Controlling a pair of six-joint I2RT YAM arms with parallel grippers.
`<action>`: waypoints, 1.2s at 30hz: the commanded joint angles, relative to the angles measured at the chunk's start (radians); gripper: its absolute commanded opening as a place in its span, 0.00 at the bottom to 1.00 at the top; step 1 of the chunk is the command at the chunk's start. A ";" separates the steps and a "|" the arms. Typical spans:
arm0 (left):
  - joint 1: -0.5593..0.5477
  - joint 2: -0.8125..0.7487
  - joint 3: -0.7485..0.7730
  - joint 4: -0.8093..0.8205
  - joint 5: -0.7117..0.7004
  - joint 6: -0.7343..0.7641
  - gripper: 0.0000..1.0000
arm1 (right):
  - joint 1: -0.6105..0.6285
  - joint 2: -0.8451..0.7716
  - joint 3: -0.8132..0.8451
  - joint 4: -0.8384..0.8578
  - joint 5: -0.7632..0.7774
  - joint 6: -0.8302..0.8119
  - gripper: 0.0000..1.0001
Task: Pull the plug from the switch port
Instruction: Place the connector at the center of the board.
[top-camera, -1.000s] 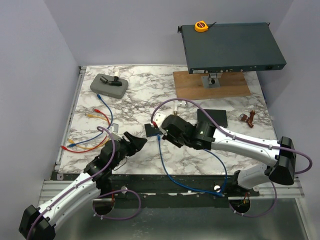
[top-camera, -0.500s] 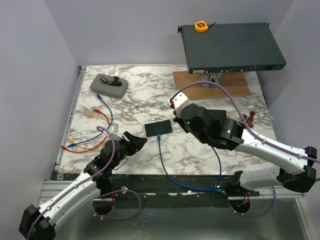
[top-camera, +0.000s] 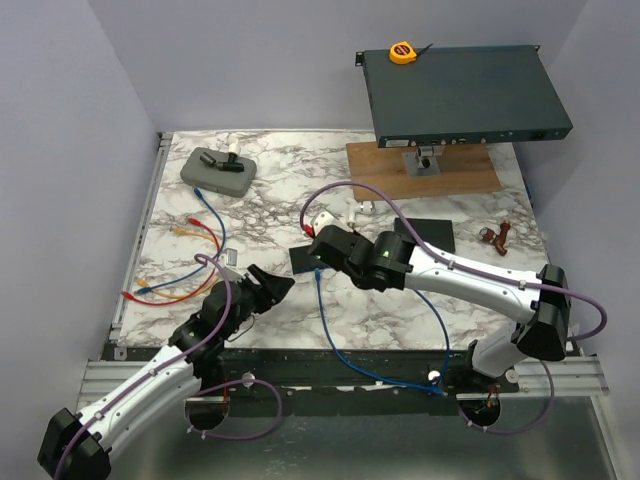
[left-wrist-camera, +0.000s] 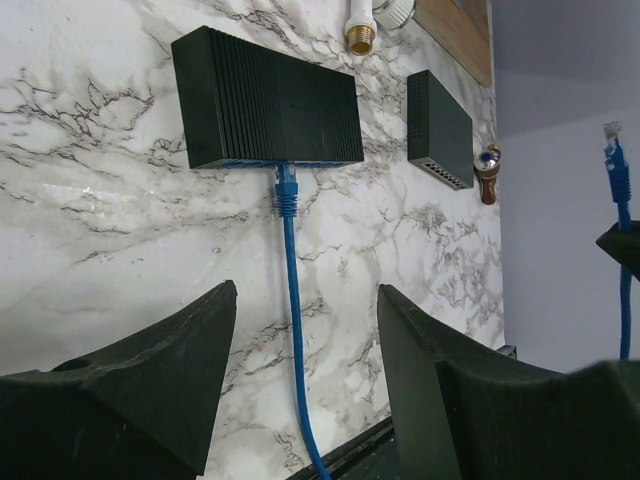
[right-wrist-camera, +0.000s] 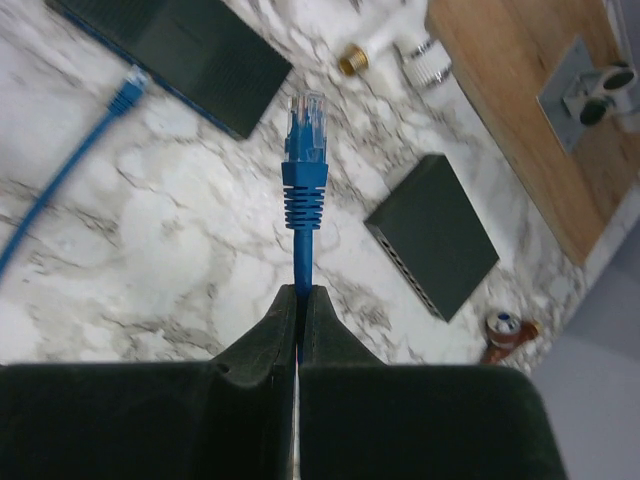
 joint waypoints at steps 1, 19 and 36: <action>0.000 0.006 -0.021 0.035 0.011 -0.004 0.59 | 0.010 -0.037 0.086 -0.109 0.174 0.070 0.01; 0.001 -0.036 -0.032 0.010 -0.006 -0.006 0.59 | 0.040 0.051 0.260 -0.104 0.472 -0.043 0.03; 0.001 -0.032 -0.032 0.009 -0.008 -0.005 0.59 | 0.071 -0.108 0.010 0.695 0.789 -0.722 0.07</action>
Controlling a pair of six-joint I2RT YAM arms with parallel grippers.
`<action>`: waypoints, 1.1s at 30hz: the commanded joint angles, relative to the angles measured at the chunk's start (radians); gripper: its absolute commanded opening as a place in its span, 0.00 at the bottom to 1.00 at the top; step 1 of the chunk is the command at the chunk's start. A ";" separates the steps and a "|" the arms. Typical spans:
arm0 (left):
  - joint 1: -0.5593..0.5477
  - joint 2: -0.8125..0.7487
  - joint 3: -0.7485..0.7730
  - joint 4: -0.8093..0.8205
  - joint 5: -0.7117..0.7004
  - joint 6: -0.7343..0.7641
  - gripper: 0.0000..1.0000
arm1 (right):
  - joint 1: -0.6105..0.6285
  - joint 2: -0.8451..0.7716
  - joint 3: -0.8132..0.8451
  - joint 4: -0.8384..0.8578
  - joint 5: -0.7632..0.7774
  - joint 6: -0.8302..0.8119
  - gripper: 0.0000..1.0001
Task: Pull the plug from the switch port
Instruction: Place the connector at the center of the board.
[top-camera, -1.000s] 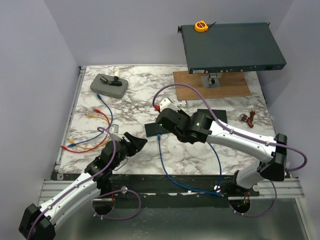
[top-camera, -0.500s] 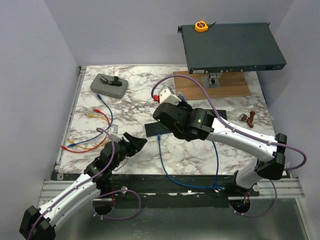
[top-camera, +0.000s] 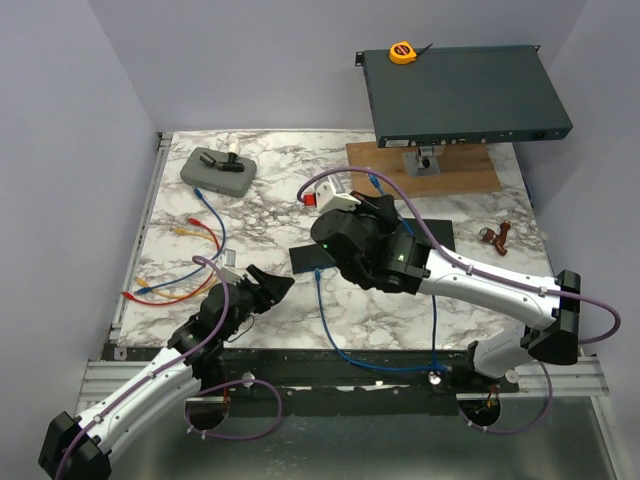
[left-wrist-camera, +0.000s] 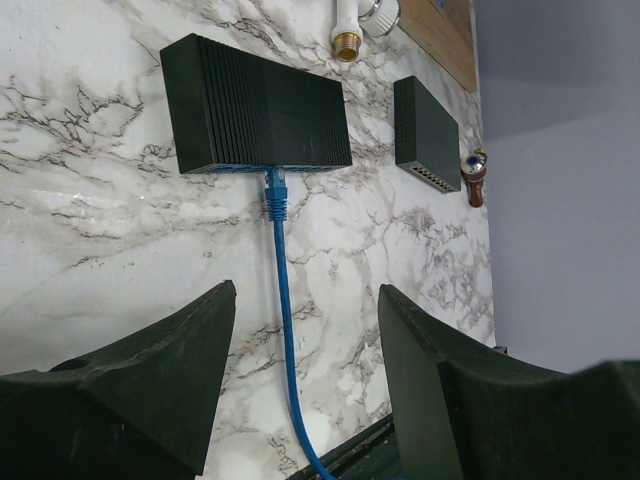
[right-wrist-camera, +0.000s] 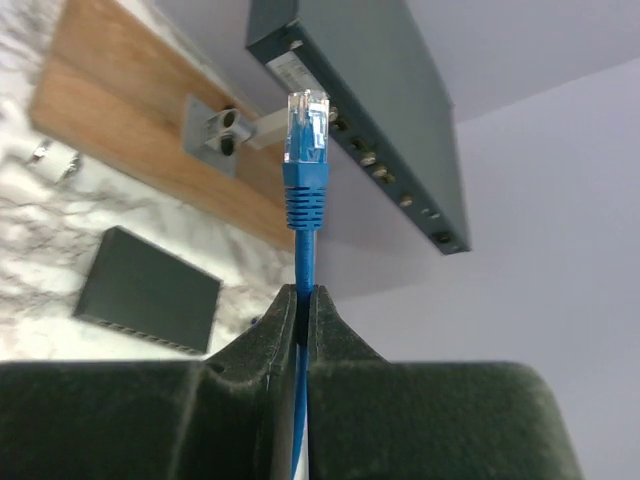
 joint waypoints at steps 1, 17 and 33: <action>0.000 0.002 -0.016 -0.001 -0.006 -0.002 0.59 | 0.028 -0.090 -0.123 0.562 0.121 -0.467 0.07; 0.000 0.005 -0.016 0.003 -0.007 -0.003 0.59 | 0.053 -0.054 0.031 0.204 -0.206 -0.013 0.12; 0.001 -0.250 0.110 -0.011 -0.099 0.130 0.88 | -0.015 -0.358 -0.369 0.676 -0.826 0.404 0.07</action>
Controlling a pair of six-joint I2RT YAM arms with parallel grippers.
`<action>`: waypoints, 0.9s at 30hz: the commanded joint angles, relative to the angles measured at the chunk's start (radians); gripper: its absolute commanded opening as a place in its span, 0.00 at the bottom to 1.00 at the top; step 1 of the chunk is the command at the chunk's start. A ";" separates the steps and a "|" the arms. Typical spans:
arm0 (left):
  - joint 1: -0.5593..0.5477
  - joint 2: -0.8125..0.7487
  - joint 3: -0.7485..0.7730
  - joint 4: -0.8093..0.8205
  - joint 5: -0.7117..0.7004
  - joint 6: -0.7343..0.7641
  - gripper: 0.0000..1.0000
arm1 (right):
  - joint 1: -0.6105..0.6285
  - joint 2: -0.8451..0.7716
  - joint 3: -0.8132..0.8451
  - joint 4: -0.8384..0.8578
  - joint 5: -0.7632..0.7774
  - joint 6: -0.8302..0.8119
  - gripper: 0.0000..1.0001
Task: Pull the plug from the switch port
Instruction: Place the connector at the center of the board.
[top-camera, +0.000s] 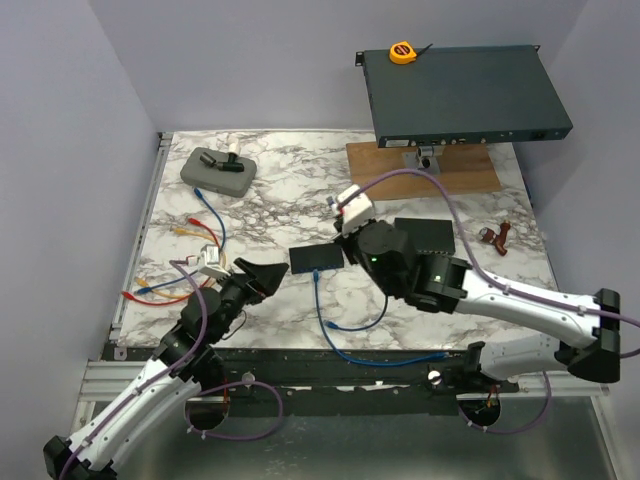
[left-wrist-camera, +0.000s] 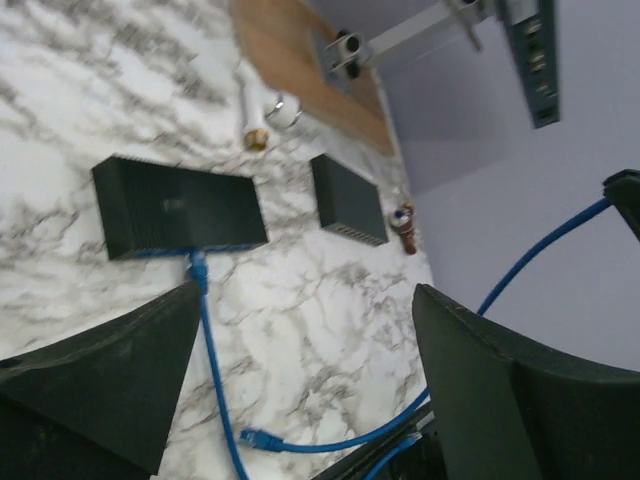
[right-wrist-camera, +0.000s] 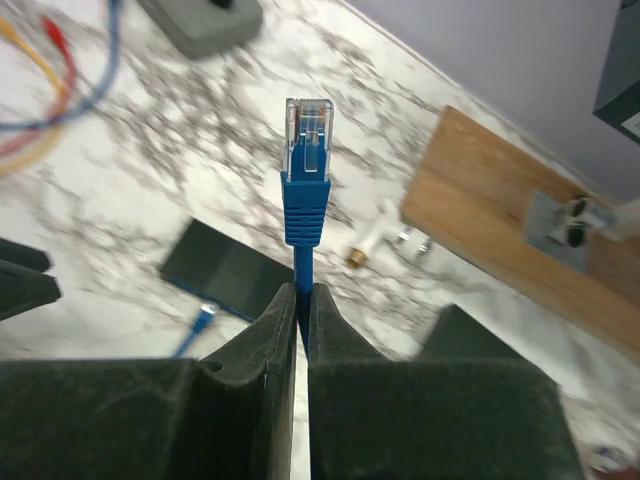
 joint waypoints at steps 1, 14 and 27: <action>0.001 -0.096 0.037 0.108 -0.029 0.079 0.92 | -0.023 -0.153 -0.064 0.279 -0.251 0.136 0.05; -0.001 0.168 0.139 0.708 0.562 0.306 0.87 | -0.029 -0.294 -0.136 0.466 -0.534 0.347 0.01; -0.006 0.352 0.251 0.793 0.726 0.352 0.75 | -0.030 -0.275 -0.165 0.546 -0.662 0.434 0.01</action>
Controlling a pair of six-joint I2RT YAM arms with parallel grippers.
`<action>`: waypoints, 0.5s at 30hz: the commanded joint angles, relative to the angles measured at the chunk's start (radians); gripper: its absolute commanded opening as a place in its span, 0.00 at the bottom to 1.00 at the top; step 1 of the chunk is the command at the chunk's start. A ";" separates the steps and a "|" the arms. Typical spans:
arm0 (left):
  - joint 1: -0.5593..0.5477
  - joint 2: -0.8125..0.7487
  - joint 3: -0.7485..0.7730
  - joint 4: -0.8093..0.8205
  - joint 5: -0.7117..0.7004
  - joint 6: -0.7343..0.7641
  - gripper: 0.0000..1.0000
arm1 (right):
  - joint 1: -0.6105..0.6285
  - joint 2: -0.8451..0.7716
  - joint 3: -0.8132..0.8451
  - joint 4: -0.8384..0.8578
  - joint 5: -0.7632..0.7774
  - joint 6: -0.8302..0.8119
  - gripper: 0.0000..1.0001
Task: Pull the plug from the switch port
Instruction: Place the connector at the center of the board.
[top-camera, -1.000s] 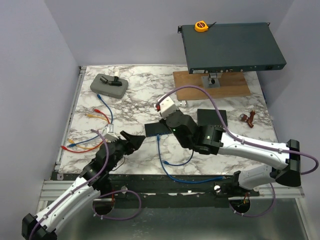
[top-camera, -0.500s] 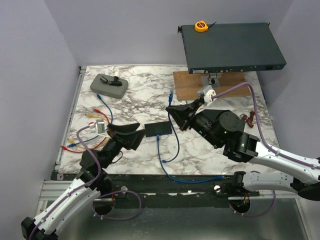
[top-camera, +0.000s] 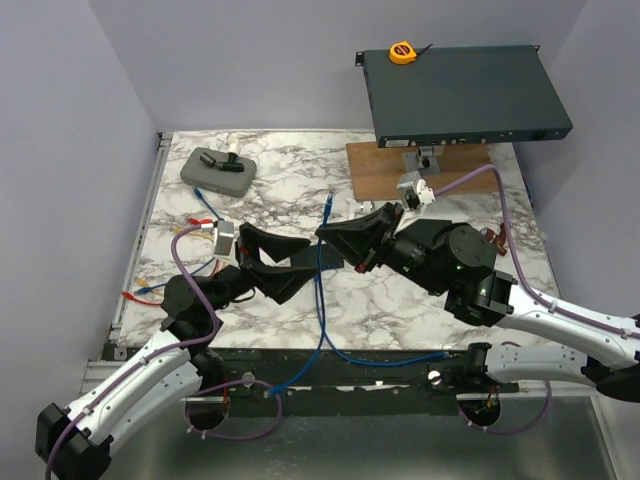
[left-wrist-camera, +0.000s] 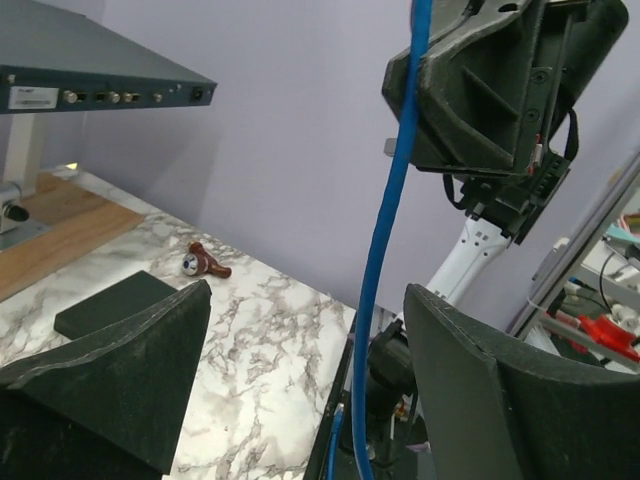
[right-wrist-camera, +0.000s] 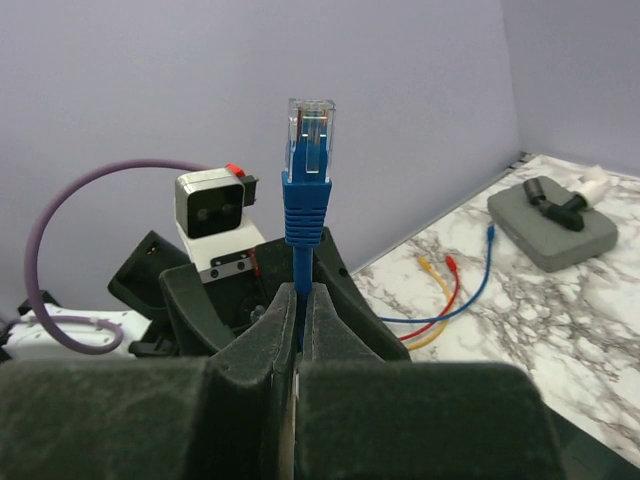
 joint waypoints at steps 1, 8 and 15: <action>-0.004 0.053 0.030 0.090 0.132 0.015 0.73 | -0.005 0.007 -0.022 0.064 -0.059 0.036 0.01; -0.010 0.067 0.028 0.090 0.163 0.017 0.58 | -0.005 0.024 -0.021 0.067 -0.060 0.032 0.01; -0.013 0.075 0.025 0.114 0.176 0.007 0.26 | -0.004 0.032 -0.019 0.061 -0.053 0.028 0.01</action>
